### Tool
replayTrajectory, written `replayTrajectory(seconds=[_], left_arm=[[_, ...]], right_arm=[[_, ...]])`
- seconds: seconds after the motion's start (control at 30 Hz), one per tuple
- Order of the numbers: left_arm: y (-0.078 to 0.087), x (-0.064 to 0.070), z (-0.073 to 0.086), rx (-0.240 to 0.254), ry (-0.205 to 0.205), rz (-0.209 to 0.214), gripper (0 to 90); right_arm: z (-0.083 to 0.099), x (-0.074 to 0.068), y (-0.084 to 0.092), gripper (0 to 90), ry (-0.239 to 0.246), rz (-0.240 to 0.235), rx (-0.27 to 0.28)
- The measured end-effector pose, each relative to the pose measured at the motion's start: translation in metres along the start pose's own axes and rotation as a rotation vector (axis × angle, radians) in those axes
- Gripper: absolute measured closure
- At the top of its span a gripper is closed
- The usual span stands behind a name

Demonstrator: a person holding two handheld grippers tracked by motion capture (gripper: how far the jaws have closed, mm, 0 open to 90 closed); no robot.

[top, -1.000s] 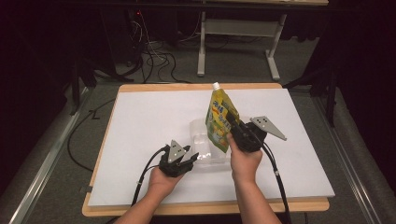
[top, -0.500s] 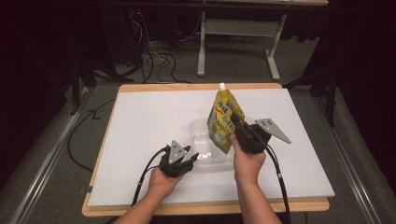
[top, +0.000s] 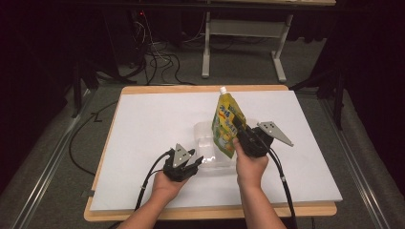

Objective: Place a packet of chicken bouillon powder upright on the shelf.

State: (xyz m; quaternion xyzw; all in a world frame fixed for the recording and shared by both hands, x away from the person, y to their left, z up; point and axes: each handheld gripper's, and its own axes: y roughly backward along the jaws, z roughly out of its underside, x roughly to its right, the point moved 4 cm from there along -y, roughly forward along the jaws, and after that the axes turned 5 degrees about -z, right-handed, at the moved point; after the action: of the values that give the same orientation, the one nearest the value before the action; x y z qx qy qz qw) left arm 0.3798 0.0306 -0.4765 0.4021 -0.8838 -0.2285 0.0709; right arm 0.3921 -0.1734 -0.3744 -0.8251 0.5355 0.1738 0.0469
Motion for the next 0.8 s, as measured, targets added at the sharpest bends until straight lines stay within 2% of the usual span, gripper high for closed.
replayTrajectory(seconds=[0.37,0.8], left_arm=[[0.0,0.0,0.0,-0.003,0.0,-0.003,60.2],[0.001,0.0,0.0,-0.002,-0.005,-0.006,62.1]], right_arm=[[0.01,-0.001,-0.003,90.0,0.009,-0.014,-0.012],[0.026,-0.006,-0.005,89.3,0.044,-0.045,-0.02]])
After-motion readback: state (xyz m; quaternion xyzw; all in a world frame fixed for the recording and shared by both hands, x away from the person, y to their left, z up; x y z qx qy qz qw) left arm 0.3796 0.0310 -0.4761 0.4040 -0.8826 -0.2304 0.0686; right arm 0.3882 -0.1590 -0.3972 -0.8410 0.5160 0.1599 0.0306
